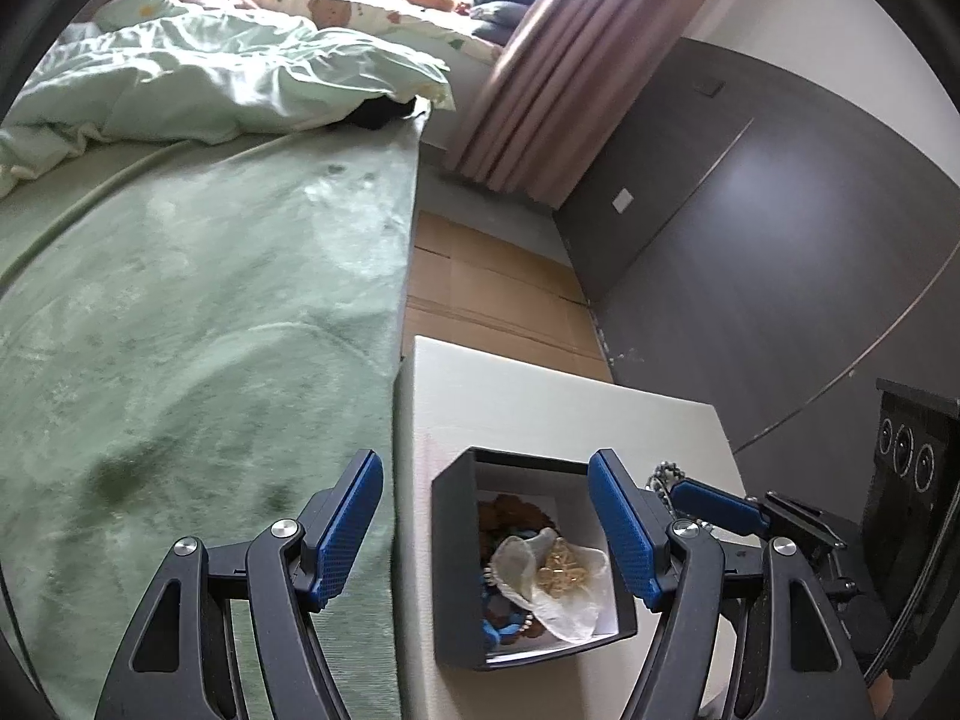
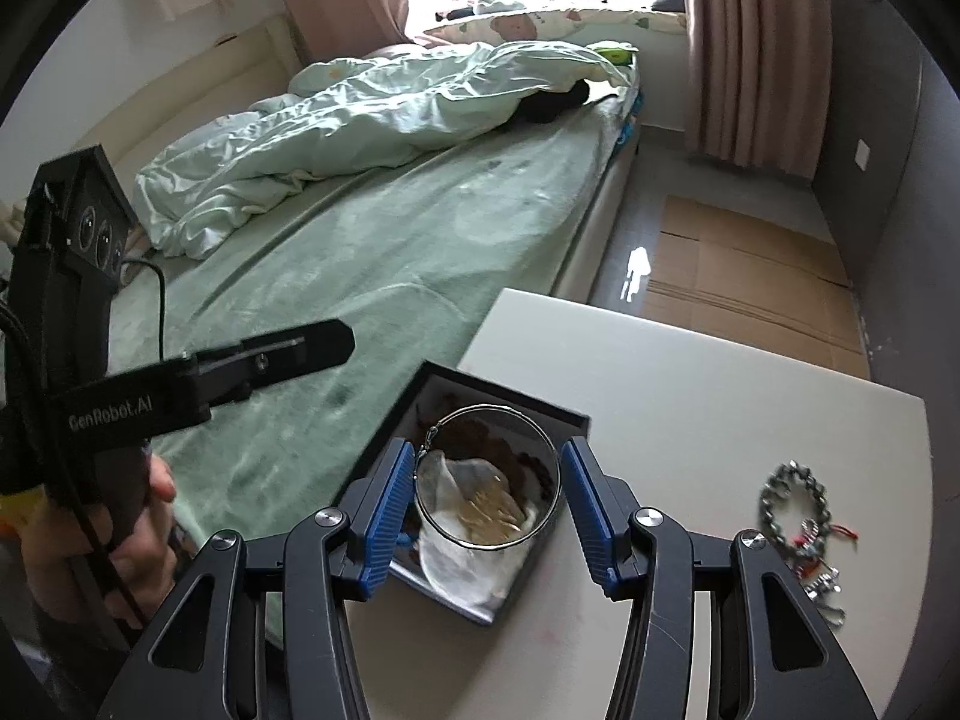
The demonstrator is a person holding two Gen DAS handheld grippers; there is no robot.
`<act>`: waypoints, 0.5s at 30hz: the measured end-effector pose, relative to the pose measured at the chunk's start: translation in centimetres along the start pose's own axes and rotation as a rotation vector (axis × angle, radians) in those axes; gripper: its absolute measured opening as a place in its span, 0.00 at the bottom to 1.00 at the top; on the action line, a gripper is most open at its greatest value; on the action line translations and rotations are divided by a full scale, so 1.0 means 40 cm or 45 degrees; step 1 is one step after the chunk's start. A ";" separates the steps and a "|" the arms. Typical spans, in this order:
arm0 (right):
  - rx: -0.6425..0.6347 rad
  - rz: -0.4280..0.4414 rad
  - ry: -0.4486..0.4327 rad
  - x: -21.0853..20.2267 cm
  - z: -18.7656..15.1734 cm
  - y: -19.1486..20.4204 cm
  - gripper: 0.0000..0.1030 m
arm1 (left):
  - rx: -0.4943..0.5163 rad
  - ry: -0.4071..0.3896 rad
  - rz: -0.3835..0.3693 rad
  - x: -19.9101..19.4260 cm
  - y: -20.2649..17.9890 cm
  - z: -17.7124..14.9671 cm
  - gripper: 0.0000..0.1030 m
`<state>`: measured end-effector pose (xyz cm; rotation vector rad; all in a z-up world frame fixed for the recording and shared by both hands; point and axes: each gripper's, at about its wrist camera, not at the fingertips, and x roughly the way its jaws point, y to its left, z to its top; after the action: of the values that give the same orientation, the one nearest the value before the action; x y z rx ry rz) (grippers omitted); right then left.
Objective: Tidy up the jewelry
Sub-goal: 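Drop the gold pendant and silver hoop into the black box, opening both grippers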
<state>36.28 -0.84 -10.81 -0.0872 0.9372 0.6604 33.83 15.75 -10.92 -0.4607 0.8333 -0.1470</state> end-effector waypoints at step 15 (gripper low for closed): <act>0.227 0.029 -0.033 -0.057 -0.025 -0.125 0.78 | 0.052 0.033 -0.038 0.026 -0.069 -0.009 0.89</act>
<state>37.42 -6.33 -10.70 0.0898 0.9694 0.5952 34.41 12.85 -10.58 -0.4337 0.8473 -0.1972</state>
